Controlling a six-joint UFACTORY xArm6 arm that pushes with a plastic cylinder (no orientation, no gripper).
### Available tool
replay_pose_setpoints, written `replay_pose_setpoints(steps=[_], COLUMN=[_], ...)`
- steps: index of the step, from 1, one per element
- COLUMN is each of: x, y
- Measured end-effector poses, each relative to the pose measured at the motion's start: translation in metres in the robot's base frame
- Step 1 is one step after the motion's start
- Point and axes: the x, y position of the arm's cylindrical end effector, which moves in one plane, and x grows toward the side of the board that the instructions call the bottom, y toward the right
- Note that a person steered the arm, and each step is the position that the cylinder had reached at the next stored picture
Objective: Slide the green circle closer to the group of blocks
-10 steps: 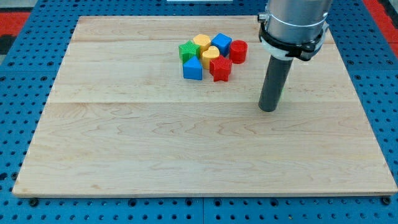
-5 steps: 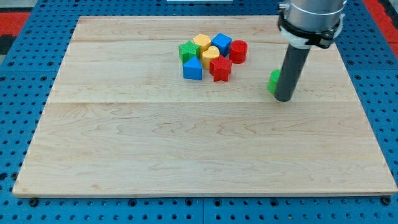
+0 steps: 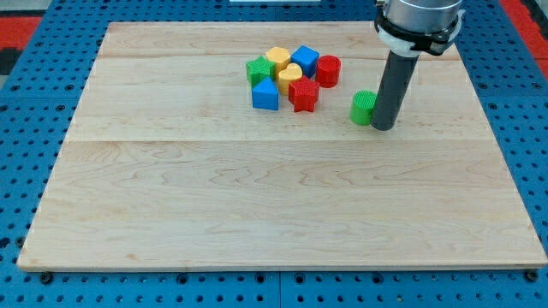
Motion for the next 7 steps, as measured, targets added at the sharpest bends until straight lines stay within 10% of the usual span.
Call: replay_pose_setpoints(steps=[7], x=[-0.033], y=[0.002])
